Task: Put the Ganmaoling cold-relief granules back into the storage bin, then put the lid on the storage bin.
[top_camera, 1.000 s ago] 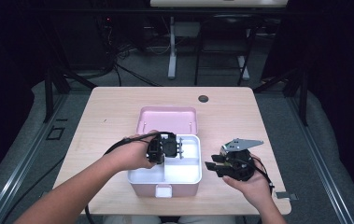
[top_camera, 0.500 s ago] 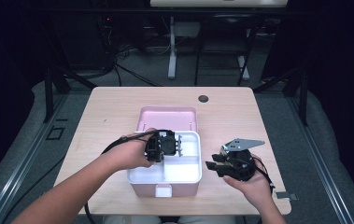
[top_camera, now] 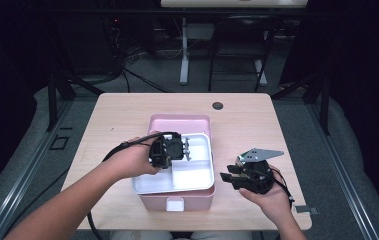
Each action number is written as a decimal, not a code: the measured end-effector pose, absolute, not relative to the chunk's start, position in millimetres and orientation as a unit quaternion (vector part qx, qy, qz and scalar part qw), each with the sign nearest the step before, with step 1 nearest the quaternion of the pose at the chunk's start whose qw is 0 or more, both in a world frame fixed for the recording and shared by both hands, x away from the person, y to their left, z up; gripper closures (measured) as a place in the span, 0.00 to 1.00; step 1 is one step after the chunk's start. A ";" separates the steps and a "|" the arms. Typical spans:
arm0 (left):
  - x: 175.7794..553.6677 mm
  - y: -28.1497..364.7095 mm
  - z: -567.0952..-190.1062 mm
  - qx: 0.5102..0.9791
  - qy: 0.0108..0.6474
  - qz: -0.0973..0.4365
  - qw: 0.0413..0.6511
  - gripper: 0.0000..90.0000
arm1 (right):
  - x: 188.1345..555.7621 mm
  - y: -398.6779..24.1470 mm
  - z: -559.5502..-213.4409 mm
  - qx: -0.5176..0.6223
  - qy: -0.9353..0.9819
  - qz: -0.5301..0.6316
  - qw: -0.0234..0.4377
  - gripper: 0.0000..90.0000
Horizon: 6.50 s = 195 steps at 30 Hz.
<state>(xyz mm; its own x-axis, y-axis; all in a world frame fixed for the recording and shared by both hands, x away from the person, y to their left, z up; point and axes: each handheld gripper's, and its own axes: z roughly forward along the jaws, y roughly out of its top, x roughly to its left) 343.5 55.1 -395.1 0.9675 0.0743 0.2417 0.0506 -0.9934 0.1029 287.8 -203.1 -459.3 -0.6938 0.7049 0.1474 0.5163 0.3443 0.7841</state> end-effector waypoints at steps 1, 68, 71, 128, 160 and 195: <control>344.3 57.0 -394.0 0.990 0.035 0.123 0.051 0.99 | 287.8 -203.0 -459.3 0.376 0.813 0.432 0.109 0.67; 350.8 239.6 -369.2 0.958 0.267 0.097 0.039 0.99 | 288.2 -202.0 -459.9 0.380 0.810 0.433 0.110 0.67; 351.7 248.7 -370.8 0.952 0.286 0.098 0.044 0.99 | 288.2 -201.5 -460.1 0.381 0.810 0.432 0.109 0.67; 416.0 266.7 -516.6 0.918 0.394 0.032 0.038 0.99 | 289.3 -201.5 -463.0 0.381 0.811 0.431 0.108 0.66; 391.7 290.2 -503.7 0.872 0.443 0.088 0.192 0.64 | 297.8 -206.8 -441.6 0.371 0.832 0.393 0.125 0.56; 377.7 292.9 -486.6 0.872 0.444 0.072 0.192 0.41 | 400.9 -232.1 -455.1 0.477 0.874 0.067 0.057 0.03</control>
<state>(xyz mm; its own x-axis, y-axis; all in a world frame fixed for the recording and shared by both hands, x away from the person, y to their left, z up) 377.7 292.9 -486.6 0.5946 0.8028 -0.0450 0.7473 -0.5311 0.3994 400.9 -232.1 -455.1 -0.5377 0.8424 -0.0354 0.8271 0.5352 0.1717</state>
